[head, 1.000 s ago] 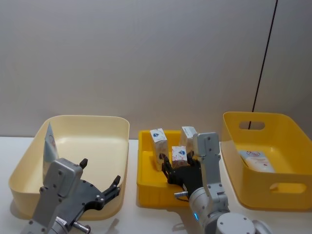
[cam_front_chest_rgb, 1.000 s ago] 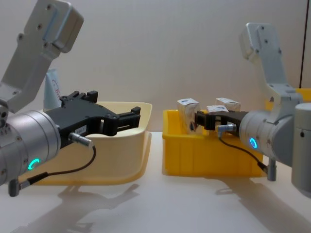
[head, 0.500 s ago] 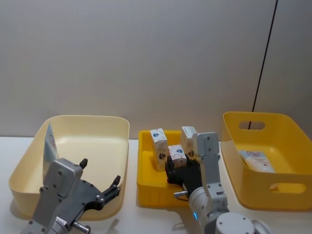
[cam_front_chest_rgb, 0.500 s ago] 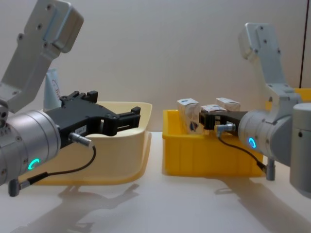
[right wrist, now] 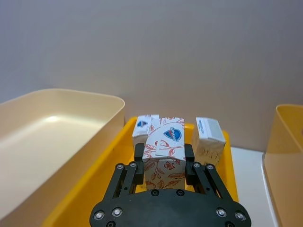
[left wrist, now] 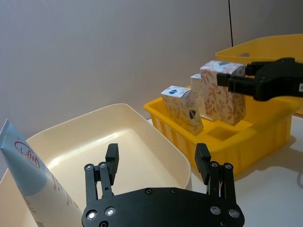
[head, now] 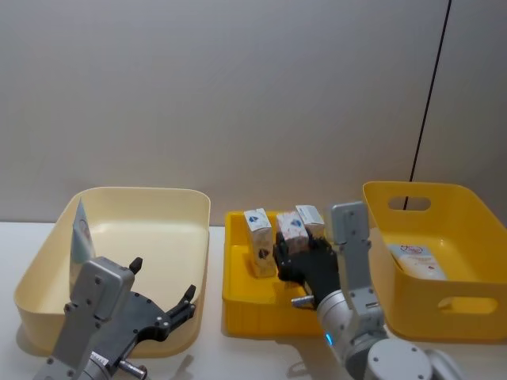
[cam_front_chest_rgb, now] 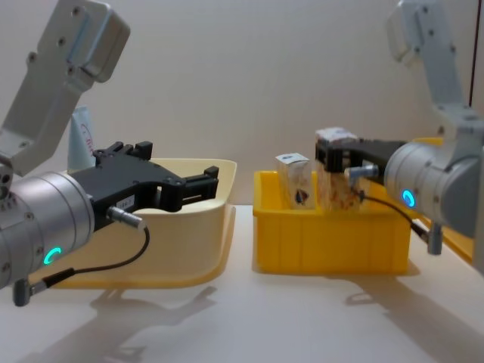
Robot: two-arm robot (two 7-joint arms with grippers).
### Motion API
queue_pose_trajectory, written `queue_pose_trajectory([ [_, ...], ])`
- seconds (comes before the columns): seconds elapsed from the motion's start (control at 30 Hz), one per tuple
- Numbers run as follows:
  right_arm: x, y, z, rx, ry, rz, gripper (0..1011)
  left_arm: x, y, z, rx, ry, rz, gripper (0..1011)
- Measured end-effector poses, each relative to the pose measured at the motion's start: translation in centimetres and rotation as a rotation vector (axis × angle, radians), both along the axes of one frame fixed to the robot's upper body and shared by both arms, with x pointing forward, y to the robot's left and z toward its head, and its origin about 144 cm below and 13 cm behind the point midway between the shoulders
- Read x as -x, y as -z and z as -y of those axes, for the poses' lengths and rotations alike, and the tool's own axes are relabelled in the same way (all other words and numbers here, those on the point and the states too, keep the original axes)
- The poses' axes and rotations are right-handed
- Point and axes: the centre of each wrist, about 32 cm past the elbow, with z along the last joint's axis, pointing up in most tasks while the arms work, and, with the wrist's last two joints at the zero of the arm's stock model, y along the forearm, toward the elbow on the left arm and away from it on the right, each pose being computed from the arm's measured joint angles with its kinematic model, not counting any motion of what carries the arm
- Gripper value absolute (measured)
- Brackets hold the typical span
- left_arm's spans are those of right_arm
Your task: Bimanual collaborative sorting of washing and personal care products
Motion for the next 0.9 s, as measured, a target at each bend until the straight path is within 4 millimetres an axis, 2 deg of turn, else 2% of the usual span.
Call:
queue_pose_trajectory([
  [0.47,0.5,-3.2,2.7,-0.003,-0.013,0.175,455,0.0,0.0,0.0,0.000,0.000,0.000,1003],
  [0.6,0.8,-4.6,4.5,0.000,0.011,0.237,455,0.0,0.0,0.0,0.000,0.000,0.000,1002],
  [0.9,1.9,-6.1,8.0,0.015,0.087,0.290,454,0.0,0.0,0.0,0.000,0.000,0.000,1003],
])
